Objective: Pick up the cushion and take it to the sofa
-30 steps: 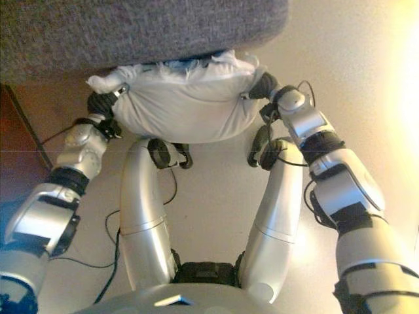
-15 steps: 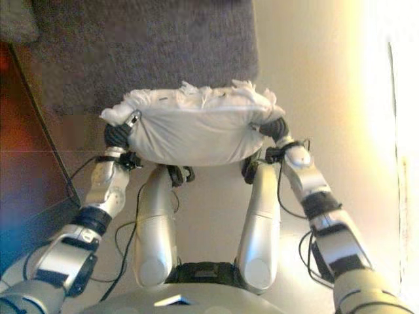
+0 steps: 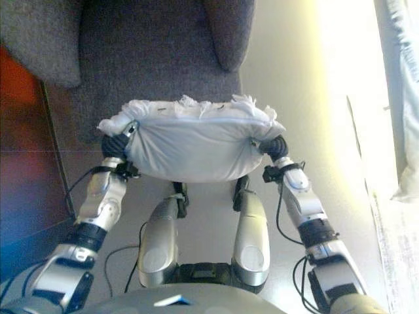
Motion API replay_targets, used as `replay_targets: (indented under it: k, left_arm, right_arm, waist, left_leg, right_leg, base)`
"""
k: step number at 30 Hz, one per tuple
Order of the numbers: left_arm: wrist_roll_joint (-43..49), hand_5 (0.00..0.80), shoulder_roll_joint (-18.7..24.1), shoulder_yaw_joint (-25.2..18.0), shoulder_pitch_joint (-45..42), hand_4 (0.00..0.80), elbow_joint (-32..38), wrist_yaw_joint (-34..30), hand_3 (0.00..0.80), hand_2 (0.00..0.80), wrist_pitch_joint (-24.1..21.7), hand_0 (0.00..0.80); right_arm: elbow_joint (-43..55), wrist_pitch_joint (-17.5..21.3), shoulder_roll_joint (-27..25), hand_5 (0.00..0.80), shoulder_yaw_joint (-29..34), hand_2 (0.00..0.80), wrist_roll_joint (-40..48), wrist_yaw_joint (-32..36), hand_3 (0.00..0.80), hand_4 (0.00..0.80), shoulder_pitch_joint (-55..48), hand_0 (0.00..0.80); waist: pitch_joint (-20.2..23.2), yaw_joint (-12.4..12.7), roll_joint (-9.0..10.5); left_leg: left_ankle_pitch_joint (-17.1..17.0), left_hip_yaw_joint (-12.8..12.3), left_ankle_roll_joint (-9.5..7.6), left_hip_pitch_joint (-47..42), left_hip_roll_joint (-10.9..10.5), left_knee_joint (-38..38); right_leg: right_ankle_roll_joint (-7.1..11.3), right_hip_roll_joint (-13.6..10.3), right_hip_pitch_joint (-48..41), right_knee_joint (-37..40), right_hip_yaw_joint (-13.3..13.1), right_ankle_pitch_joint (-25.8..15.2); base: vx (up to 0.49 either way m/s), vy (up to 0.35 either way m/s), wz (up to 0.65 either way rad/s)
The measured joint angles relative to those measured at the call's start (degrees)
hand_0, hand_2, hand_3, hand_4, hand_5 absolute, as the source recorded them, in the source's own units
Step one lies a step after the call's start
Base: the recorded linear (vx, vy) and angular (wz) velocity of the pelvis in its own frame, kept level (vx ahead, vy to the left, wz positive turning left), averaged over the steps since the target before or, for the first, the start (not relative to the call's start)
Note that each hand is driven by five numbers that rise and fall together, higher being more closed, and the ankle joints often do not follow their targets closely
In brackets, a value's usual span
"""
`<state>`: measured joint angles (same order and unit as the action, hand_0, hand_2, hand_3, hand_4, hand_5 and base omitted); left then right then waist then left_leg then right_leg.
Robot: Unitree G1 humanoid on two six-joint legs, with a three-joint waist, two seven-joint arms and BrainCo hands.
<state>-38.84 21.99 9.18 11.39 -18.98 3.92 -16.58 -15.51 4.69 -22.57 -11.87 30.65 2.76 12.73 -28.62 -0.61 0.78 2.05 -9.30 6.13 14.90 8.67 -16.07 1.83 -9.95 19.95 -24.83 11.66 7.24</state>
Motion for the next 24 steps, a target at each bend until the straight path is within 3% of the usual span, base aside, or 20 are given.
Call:
replay_targets:
  k: [6,13,24]
  left_arm:
    - [1.07,0.8,-2.25,-1.57,-2.56,0.8,2.04,0.52,0.8,0.8,3.58,0.8]
    - [3.73,0.8,-3.93,-1.56,-7.03,0.8,2.07,-0.17,0.8,0.8,6.82,0.8]
    - [5.46,0.8,-1.18,-2.24,-7.06,0.8,1.73,-1.17,0.8,0.8,11.25,0.8]
  right_arm:
    - [1.47,-0.13,-0.06,0.8,0.47,0.8,0.39,-0.31,0.8,0.8,-2.74,0.8]
    - [1.79,-0.91,2.16,0.8,0.56,0.8,2.93,-1.22,0.8,0.8,-9.64,0.8]
    - [1.49,-6.35,3.39,0.8,0.13,0.8,5.99,0.06,0.8,0.8,-10.23,0.8]
  waist:
    - [5.68,-0.01,0.07]
    - [17.99,-0.02,-0.69]
    - [23.21,0.14,0.12]
  left_leg:
    - [0.03,0.01,0.08,-7.41,-0.05,2.71]
    - [-0.88,-0.69,0.12,-15.87,-1.45,11.03]
    - [-1.67,-3.07,-1.02,-22.34,-3.54,16.47]
  right_leg:
    - [-0.04,0.86,-7.07,2.02,-0.03,0.63]
    - [2.0,1.63,-15.8,11.11,0.14,-2.01]
    - [3.93,1.27,-23.41,21.2,-0.57,-6.83]
  base:
    - [0.208,0.004,-0.04]
    - [0.136,0.096,0.0]
    - [0.103,0.137,-0.07]
